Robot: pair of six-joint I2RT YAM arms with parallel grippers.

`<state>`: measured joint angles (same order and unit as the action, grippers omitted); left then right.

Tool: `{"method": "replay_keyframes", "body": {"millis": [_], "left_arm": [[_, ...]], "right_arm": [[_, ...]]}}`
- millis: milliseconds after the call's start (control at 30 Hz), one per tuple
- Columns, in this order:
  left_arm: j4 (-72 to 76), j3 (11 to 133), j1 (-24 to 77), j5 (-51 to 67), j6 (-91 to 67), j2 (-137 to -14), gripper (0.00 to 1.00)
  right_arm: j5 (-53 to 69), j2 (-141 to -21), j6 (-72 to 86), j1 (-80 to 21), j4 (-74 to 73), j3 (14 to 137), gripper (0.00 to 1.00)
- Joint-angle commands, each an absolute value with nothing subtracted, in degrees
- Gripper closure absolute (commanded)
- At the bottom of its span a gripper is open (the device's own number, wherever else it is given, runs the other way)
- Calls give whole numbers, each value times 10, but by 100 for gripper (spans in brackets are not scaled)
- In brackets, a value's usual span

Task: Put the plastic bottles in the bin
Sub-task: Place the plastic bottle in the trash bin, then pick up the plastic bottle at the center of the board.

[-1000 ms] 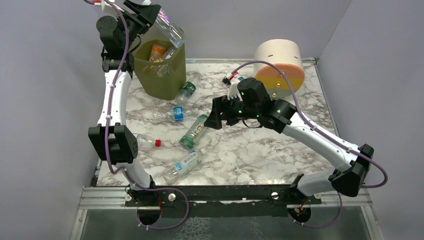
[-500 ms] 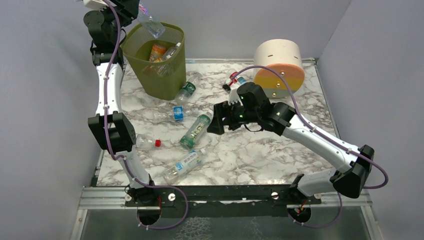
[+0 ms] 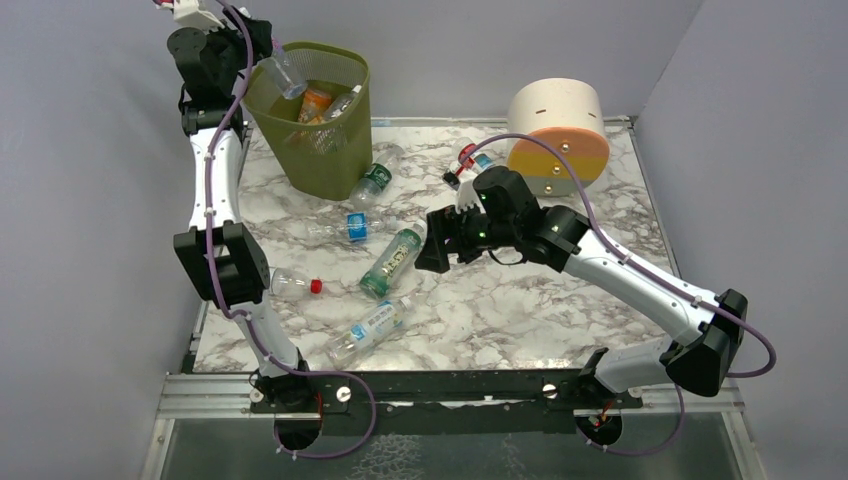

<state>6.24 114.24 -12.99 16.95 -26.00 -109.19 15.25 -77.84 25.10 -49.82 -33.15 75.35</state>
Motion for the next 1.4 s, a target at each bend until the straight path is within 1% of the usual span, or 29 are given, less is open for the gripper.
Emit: {"method": "replay_keyframes", "body": {"millis": [0, 33, 67, 333, 533, 700, 833, 1000, 1167, 1333, 1367], "left_arm": [[46, 1145, -131, 148, -218, -1069, 16], [44, 1144, -131, 148, -217, -1066, 4], [41, 1144, -131, 149, -218, -1063, 1], [-5, 1176, -130, 164, -245, -1029, 1], [-25, 1133, -131, 190, -320, -948, 1], [-29, 1049, -129, 238, -387, -858, 1], [-42, 950, -127, 263, -429, -748, 1], [-122, 845, -126, 278, -433, -614, 1], [-212, 764, -126, 300, -431, -516, 1], [-223, 642, -127, 329, -462, -429, 1], [-225, 624, -126, 334, -462, -419, 1]], "right_arm": [[163, -780, 236, -499, -332, 756, 10], [163, -780, 236, -499, -330, 756, 10], [163, -781, 236, -499, -328, 755, 10], [160, -787, 236, -497, -314, 759, 10], [168, -792, 232, -491, -297, 763, 10], [174, -786, 230, -490, -300, 773, 10], [179, -766, 225, -490, -308, 771, 10], [186, -741, 222, -490, -314, 738, 10], [192, -739, 228, -490, -301, 701, 10], [184, -745, 241, -490, -284, 685, 9], [175, -748, 242, -490, -286, 688, 7]]}}
